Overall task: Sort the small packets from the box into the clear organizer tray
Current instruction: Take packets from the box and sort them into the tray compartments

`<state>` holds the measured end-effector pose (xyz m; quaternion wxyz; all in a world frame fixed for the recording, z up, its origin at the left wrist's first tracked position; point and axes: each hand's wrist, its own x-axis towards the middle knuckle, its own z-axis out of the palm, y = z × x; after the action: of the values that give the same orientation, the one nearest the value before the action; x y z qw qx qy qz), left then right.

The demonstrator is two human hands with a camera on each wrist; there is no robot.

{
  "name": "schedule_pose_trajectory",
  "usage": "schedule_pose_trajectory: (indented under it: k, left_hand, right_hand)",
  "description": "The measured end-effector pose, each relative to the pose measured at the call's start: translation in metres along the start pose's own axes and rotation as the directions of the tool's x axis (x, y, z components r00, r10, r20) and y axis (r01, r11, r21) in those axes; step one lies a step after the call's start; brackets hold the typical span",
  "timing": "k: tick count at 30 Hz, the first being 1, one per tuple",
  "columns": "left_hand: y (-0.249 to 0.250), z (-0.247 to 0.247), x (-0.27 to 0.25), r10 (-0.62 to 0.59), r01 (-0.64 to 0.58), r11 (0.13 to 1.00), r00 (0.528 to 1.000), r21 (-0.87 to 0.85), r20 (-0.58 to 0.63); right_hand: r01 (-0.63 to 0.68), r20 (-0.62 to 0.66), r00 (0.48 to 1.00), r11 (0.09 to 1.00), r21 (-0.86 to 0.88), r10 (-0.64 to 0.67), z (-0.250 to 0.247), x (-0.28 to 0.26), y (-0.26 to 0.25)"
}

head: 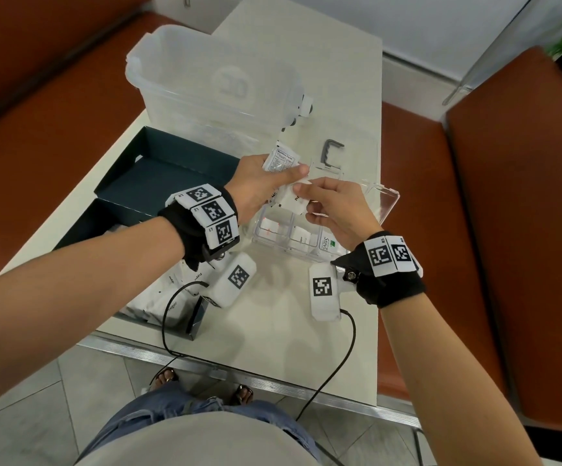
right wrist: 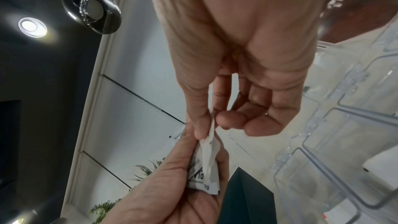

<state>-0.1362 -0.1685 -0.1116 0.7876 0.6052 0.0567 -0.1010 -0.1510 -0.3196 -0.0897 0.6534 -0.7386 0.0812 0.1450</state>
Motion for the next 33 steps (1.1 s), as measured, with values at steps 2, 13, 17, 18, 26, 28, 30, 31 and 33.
schedule_pose_trajectory:
  k: [2, 13, 17, 18, 26, 28, 30, 31, 33]
  left_hand:
    - [0.004, -0.001, 0.000, -0.032, 0.032, 0.999, 0.999, -0.019, 0.016]
    - [0.002, -0.008, -0.004, -0.161, 0.159, 0.986, 0.986, 0.052, 0.037]
    - [0.004, -0.008, -0.003, -0.122, 0.116, 0.983, 0.992, 0.144, 0.034]
    - [0.005, -0.008, -0.003, -0.115, 0.107, 0.982, 0.992, 0.158, 0.042]
    - [0.003, -0.002, -0.001, -0.102, 0.083, 0.983, 0.988, 0.166, 0.113]
    - [0.004, 0.000, 0.001, -0.115, 0.092, 0.981, 0.985, 0.168, 0.129]
    - [0.004, 0.004, 0.002, -0.134, 0.111, 0.980, 0.981, 0.163, 0.137]
    - [0.004, 0.006, 0.002, -0.140, 0.118, 0.980, 0.981, 0.158, 0.136]
    - [0.004, 0.012, 0.002, -0.137, 0.119, 0.983, 0.981, 0.138, 0.135]
  right_hand:
    - [-0.005, 0.003, 1.000, 0.999, 0.047, 0.004, -0.003, 0.001, 0.000]
    - [-0.012, 0.008, 1.000, 0.994, 0.107, 0.011, -0.018, -0.002, 0.005]
    - [0.077, -0.122, 0.989, 0.995, -0.065, -0.084, -0.021, -0.001, 0.003]
    - [0.098, -0.143, 0.983, 0.989, -0.112, -0.114, -0.021, -0.001, 0.001]
    - [0.174, -0.191, 0.952, 0.937, -0.304, -0.239, -0.022, -0.001, 0.001]
    - [0.172, -0.200, 0.949, 0.932, -0.320, -0.244, -0.025, -0.002, 0.000]
    - [0.167, -0.201, 0.948, 0.924, -0.343, -0.246, -0.029, -0.003, -0.001]
    - [0.165, -0.198, 0.949, 0.922, -0.351, -0.245, -0.032, -0.004, -0.001]
    - [0.158, -0.190, 0.954, 0.925, -0.346, -0.234, -0.037, -0.005, -0.002]
